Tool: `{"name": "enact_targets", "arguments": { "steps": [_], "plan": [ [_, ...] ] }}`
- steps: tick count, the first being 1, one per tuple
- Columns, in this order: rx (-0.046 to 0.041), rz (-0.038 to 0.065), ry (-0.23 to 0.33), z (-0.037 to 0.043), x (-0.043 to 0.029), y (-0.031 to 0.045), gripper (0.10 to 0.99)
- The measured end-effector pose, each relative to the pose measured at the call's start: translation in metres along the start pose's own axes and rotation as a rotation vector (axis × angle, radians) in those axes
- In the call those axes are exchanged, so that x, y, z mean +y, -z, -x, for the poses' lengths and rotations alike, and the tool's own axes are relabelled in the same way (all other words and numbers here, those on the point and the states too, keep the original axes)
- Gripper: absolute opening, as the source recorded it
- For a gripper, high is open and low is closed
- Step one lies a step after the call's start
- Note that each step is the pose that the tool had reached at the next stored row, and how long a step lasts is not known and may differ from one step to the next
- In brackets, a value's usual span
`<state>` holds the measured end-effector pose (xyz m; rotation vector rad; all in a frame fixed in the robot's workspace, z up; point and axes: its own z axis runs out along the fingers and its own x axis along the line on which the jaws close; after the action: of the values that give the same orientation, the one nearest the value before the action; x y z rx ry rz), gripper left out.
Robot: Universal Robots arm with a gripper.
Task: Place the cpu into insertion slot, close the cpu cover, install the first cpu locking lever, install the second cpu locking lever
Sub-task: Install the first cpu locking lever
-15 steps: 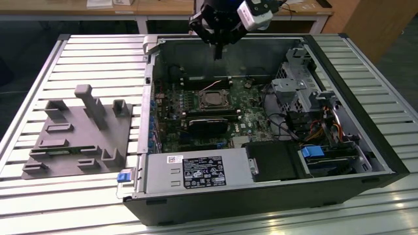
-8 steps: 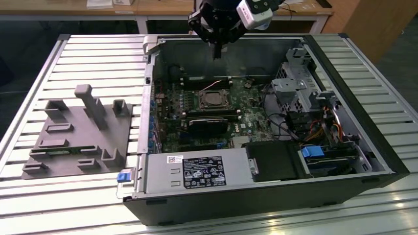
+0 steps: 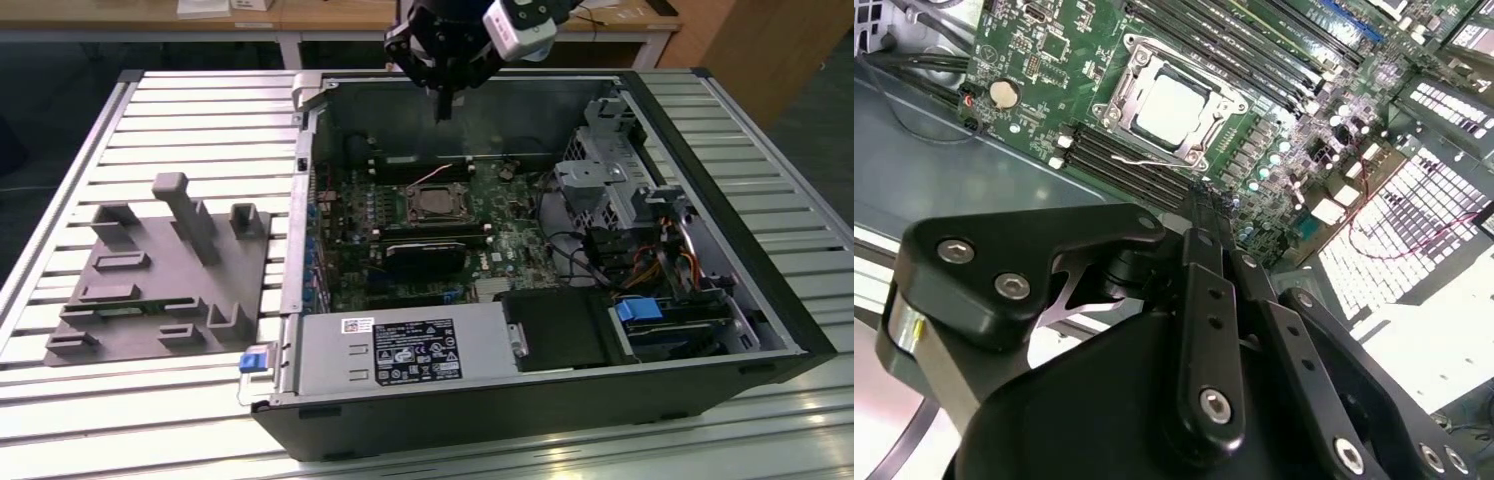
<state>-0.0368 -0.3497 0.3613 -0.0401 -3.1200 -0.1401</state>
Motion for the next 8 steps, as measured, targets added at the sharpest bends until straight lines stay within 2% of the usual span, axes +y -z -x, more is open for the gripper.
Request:
{"name": "enact_targets", "arguments": {
  "steps": [8],
  "plan": [
    [0.0,0.0,0.0,0.0,0.0055,-0.0065,0.106]
  ]
}}
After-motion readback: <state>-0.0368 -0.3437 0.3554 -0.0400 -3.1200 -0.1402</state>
